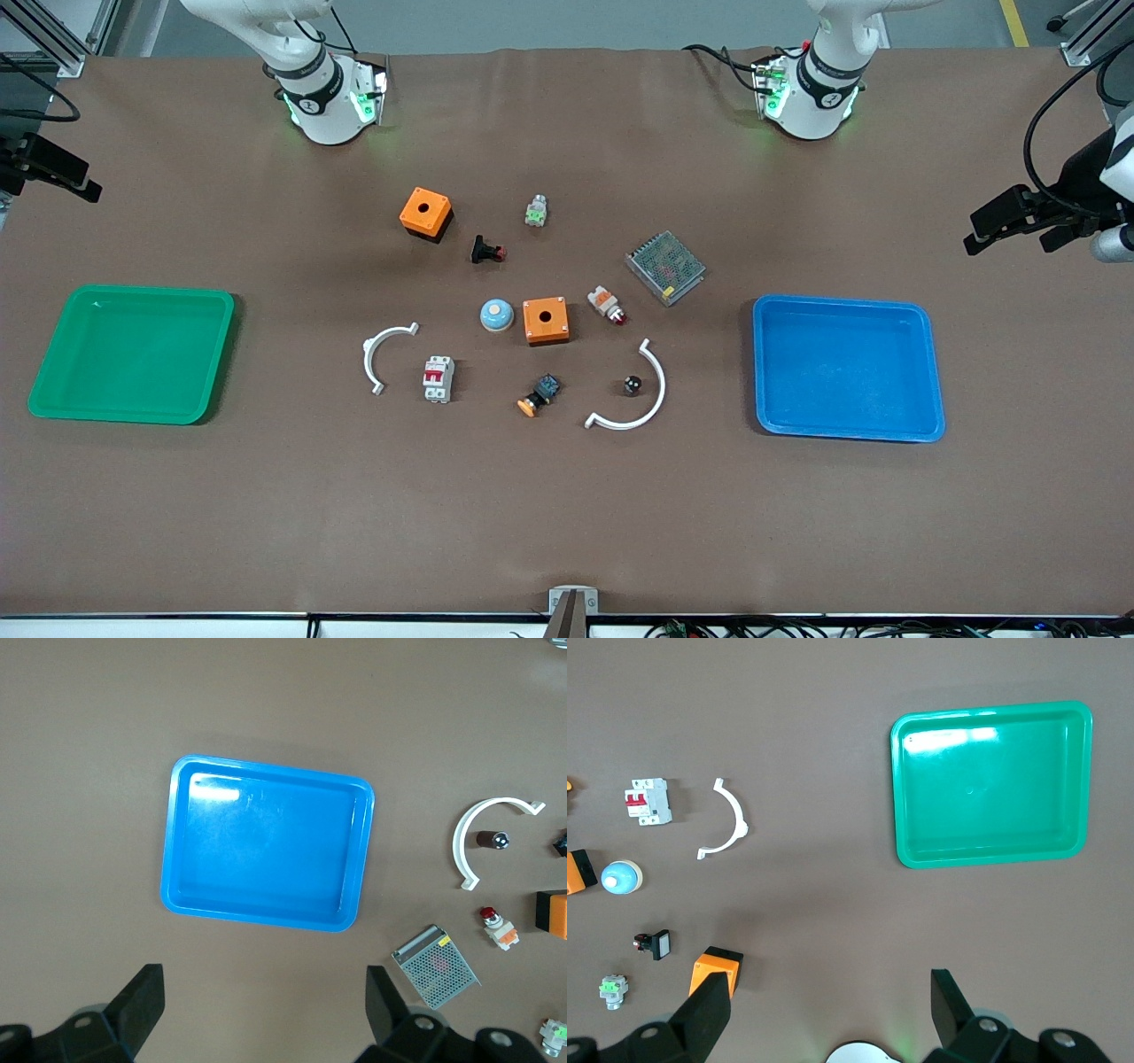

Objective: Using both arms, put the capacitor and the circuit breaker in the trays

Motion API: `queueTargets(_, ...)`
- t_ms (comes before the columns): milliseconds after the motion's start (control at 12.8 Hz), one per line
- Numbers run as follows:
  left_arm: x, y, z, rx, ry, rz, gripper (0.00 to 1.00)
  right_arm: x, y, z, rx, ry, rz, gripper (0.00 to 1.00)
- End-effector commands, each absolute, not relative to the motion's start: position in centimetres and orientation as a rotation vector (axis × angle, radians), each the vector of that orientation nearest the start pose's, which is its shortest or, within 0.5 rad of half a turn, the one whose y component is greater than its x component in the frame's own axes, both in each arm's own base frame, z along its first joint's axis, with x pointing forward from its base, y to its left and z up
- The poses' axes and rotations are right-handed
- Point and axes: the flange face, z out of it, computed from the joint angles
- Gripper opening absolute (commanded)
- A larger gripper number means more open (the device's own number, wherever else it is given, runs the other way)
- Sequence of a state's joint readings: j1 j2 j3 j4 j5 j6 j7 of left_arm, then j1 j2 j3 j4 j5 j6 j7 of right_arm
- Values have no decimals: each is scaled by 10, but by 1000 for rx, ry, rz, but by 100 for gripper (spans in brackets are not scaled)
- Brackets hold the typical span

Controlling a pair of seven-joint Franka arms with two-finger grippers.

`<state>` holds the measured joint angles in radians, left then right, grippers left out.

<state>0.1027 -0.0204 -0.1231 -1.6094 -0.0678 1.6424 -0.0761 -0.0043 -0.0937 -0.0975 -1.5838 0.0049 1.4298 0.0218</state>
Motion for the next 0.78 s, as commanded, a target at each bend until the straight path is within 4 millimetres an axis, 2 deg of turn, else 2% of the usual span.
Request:
queueTargets(0,555,-17,627,-3194,-74,-75,100,499,-56,657,-3105,182,75,100)
queueTargets(234,556,-13,624,-3198,-108,-62,100,499,-56,657,-3105,180,78,100)
queueTargets(391,560,-5,614,-3198,-134,-33,100,499,-56,657,-3105,180,78,100)
queueTargets(469,566,-7,599,-3206,-131,13,100,499,-56,658,-3106,180,75,100)
queueTargets(547,570,-16,587,-3209,-106,49,100,499,-56,657,-3105,180,80,100)
queueTargets(625,578,-34,570,-3215,-59,98,100,499,-56,657,-3105,182,80,100)
queueTargets(703,584,-62,554,-3217,5,136,100,499,-56,657,-3105,179,80,100)
